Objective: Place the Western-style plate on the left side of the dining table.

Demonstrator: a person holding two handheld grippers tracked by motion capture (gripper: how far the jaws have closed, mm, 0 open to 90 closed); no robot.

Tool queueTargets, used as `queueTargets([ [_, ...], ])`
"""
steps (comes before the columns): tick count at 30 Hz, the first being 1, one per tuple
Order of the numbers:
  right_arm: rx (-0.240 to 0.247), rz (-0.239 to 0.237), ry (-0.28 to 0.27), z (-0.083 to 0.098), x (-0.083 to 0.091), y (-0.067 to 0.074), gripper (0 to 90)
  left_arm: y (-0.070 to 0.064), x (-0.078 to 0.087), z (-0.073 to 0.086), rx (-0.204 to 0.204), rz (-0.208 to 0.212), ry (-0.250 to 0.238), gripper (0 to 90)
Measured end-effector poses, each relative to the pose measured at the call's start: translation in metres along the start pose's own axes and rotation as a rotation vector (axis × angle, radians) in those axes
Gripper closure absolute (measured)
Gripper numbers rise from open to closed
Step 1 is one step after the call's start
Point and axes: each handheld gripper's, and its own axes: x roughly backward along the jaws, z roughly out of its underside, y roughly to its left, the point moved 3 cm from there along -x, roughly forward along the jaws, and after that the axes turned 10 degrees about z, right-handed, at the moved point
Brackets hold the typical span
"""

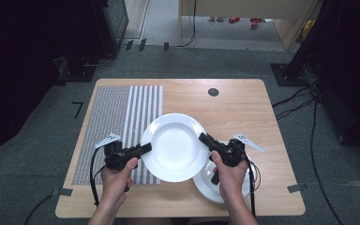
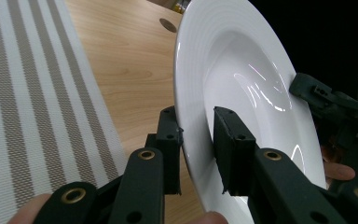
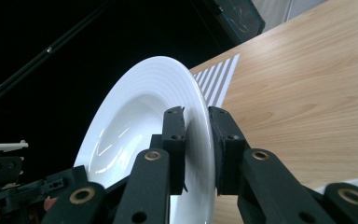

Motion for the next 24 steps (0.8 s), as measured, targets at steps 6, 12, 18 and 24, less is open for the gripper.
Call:
queueTargets([
  [6,0.003,-0.015,0.02,0.003,-0.017,0.014,79.0,0.014,0.014,-0.009,0.016,-0.025,-0.027,74.2],
  [12,0.009,-0.024,0.035,0.007,-0.031,0.025,78.9,0.024,0.025,-0.015,0.03,-0.049,-0.051,74.6],
  [18,0.016,-0.037,0.053,0.01,-0.046,0.036,78.7,0.035,0.038,-0.023,0.041,-0.053,-0.069,75.5],
  [24,0.032,-0.045,0.072,0.014,-0.06,0.048,78.7,0.048,0.049,-0.028,0.057,-0.08,-0.089,75.6],
])
